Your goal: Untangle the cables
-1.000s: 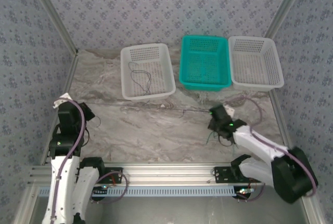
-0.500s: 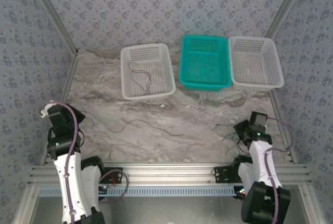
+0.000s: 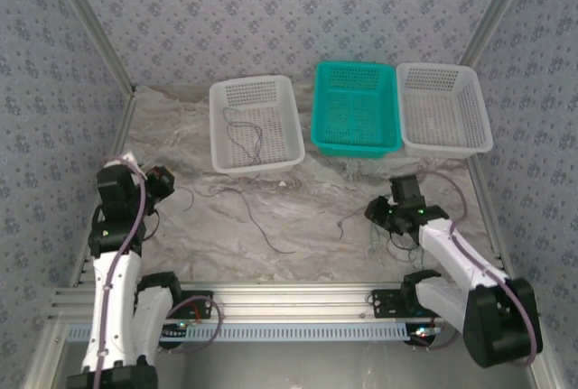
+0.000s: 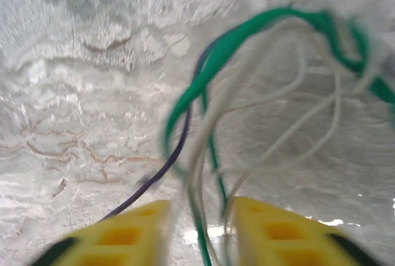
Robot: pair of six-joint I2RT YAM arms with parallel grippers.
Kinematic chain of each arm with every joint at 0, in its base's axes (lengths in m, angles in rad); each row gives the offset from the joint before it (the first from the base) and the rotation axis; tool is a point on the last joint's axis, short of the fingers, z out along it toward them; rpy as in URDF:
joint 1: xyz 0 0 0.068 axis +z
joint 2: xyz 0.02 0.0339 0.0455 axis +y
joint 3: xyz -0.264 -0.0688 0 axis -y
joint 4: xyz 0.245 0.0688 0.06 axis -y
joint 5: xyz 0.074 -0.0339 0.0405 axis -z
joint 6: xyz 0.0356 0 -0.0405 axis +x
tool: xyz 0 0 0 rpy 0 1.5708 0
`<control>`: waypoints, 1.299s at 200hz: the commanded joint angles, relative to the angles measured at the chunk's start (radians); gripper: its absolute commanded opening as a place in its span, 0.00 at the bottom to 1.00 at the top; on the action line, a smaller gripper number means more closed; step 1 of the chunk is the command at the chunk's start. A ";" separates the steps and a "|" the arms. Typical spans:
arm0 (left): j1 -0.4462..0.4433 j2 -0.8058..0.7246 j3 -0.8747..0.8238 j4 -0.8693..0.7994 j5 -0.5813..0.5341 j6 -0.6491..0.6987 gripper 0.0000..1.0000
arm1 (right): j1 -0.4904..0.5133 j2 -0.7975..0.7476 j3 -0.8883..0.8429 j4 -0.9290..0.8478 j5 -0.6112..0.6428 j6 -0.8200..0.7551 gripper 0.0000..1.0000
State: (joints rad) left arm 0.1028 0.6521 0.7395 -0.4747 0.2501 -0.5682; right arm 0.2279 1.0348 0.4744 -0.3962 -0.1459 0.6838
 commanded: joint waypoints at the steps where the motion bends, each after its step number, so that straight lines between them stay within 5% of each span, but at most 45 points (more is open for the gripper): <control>1: -0.061 -0.002 0.173 0.015 -0.064 0.074 0.00 | 0.024 0.074 0.048 -0.016 0.018 -0.019 0.57; 70: -0.212 0.190 0.612 0.026 0.075 0.085 0.00 | 0.088 -0.030 0.168 -0.087 -0.095 -0.044 0.73; 109: -0.274 0.354 0.850 0.094 0.092 0.135 0.00 | 0.089 -0.086 0.192 -0.080 -0.129 -0.005 0.98; 196: -0.343 0.832 1.511 0.125 0.175 0.205 0.00 | 0.100 -0.111 0.176 -0.017 -0.186 0.082 0.99; 260: -0.343 1.218 2.190 0.028 0.063 0.367 0.00 | 0.118 -0.102 0.152 -0.007 -0.182 0.095 0.99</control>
State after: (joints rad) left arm -0.2379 1.7786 2.7502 -0.4412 0.3454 -0.2836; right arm 0.3347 0.9302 0.6384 -0.4088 -0.3145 0.7639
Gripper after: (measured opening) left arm 0.070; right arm 0.992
